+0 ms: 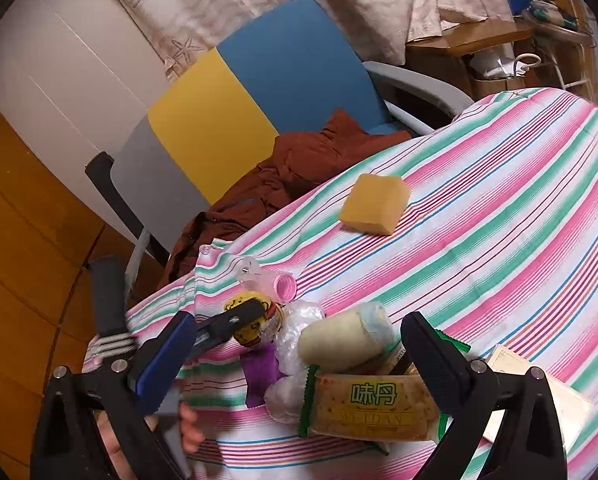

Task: Organize objects
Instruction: 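Grasp the yellow knitted pouch with the left tool while the right tool grasps the pink hair roller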

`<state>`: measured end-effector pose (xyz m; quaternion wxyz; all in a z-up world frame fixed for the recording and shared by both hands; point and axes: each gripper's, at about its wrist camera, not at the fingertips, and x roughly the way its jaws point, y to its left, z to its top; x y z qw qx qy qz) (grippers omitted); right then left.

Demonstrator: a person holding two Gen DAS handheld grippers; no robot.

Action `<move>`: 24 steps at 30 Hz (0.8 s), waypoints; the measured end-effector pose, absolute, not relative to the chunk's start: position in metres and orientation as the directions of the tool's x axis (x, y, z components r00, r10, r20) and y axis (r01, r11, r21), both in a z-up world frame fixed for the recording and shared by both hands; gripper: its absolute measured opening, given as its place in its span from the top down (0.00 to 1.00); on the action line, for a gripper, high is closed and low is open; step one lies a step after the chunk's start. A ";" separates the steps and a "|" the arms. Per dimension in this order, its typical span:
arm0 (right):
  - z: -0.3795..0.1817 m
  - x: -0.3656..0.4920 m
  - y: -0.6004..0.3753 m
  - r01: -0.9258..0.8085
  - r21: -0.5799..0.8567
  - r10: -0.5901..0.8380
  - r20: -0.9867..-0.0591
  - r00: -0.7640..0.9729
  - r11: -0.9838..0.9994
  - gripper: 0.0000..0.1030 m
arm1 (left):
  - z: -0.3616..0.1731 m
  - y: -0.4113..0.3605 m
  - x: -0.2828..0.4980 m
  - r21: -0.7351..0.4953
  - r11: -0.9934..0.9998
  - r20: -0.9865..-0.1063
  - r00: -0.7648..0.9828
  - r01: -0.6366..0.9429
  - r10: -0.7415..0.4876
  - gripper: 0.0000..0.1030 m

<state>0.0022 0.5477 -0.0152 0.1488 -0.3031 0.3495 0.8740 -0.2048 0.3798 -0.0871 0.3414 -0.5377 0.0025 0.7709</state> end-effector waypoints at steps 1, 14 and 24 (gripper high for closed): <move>-0.016 0.002 0.548 -0.473 0.520 0.048 -0.635 -0.771 -0.711 0.00 | -0.092 0.380 -0.208 -0.384 -0.760 -0.831 -0.162 -0.524 0.532 0.34; -0.031 -0.071 0.540 -0.410 0.512 -0.095 -0.704 -0.704 -0.755 0.00 | -0.083 0.334 -0.183 -0.399 -0.719 -0.792 -0.181 -0.569 0.583 0.60; -0.074 -0.167 0.498 -0.276 0.524 -0.327 -0.782 -0.530 -0.805 0.01 | -0.088 0.305 -0.172 -0.404 -0.740 -0.796 -0.192 -0.538 0.574 0.60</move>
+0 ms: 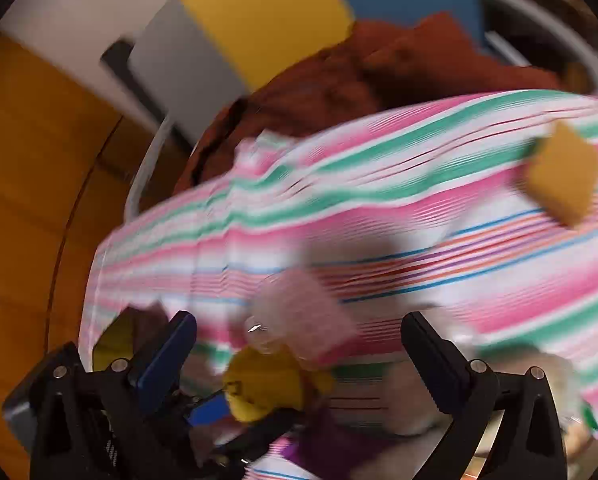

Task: Organize objects
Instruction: 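Grasp the yellow knitted pouch with the left tool while the right tool grasps the pink hair roller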

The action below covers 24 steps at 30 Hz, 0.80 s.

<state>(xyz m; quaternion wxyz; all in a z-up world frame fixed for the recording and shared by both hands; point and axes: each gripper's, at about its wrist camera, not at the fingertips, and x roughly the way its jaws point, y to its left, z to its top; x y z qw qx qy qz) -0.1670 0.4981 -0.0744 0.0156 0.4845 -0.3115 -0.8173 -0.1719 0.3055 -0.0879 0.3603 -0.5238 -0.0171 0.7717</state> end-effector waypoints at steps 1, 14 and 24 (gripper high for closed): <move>-0.078 -0.171 0.493 -0.271 0.520 -0.337 -0.792 -0.510 -0.810 0.01 | -0.089 0.304 -0.171 -0.406 -0.741 -0.796 -0.192 -0.535 0.574 0.60; -0.083 -0.164 0.484 -0.288 0.477 -0.289 -0.811 -0.509 -0.830 0.32 | -0.078 0.284 -0.161 -0.401 -0.753 -0.780 -0.236 -0.522 0.579 0.65; -0.040 -0.121 0.481 -0.271 0.529 -0.282 -0.740 -0.610 -0.804 0.32 | -0.047 0.252 -0.135 -0.414 -0.746 -0.736 -0.290 -0.522 0.612 0.67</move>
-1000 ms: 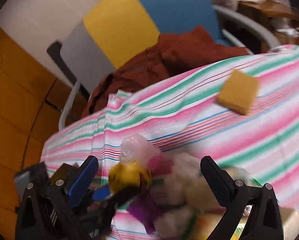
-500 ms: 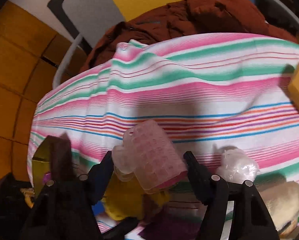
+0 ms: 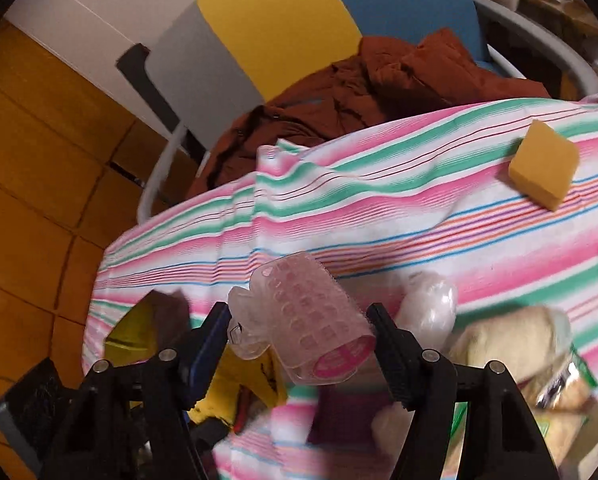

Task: Organize objects
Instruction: 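Grasp the yellow knitted pouch with the left tool while the right tool grasps the pink hair roller, then drop the pouch into the gold tray with the left tool while the right tool drops the roller there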

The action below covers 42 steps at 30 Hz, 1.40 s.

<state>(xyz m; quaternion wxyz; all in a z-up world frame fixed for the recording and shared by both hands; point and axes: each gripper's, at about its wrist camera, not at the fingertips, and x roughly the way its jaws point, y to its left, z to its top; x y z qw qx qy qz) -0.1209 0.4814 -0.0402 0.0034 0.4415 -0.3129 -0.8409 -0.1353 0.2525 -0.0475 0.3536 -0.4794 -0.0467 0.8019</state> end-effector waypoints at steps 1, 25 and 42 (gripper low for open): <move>-0.036 -0.116 0.478 -0.261 0.530 -0.285 -0.737 -0.613 -0.807 0.32 | -0.044 0.248 -0.132 -0.413 -0.746 -0.728 -0.302 -0.523 0.615 0.67; 0.012 -0.108 0.235 0.123 0.280 -0.294 -0.729 -0.618 -0.952 0.29 | -0.001 0.004 -0.103 -0.270 -0.941 -0.670 -0.662 -0.204 0.336 0.66; -0.032 -0.104 0.338 -0.240 0.266 -0.092 -0.826 -0.556 -0.933 0.25 | -0.027 -0.033 -0.099 -0.260 -0.961 -0.718 -0.648 -0.090 0.255 0.52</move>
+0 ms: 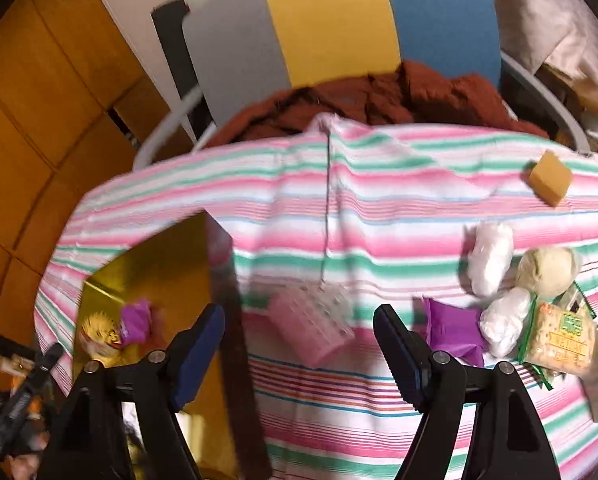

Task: Organize objects
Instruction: 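Drop the pouch into the gold tray with the left tool while the right tool drops the roller there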

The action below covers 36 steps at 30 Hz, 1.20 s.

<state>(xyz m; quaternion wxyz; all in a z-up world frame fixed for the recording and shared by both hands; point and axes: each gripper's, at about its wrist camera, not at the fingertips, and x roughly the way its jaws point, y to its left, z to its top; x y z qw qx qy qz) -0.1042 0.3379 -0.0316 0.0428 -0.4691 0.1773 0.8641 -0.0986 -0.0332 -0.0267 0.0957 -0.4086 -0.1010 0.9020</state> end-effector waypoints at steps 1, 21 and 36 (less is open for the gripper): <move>-0.037 -0.106 0.336 -0.231 0.253 -0.094 -0.839 -0.537 -0.939 0.25 | -0.026 -0.032 -0.097 -0.263 -0.960 -0.718 -0.645 -0.095 0.261 0.52; -0.082 -0.131 0.312 -0.079 0.038 0.001 -0.900 -0.436 -0.996 0.48 | -0.026 -0.019 -0.084 -0.294 -0.945 -0.732 -0.602 -0.144 0.320 0.51; 0.005 -0.097 0.220 0.140 0.139 -0.196 -0.765 -0.613 -0.980 0.46 | -0.024 -0.039 -0.064 -0.299 -0.945 -0.719 -0.621 -0.130 0.313 0.51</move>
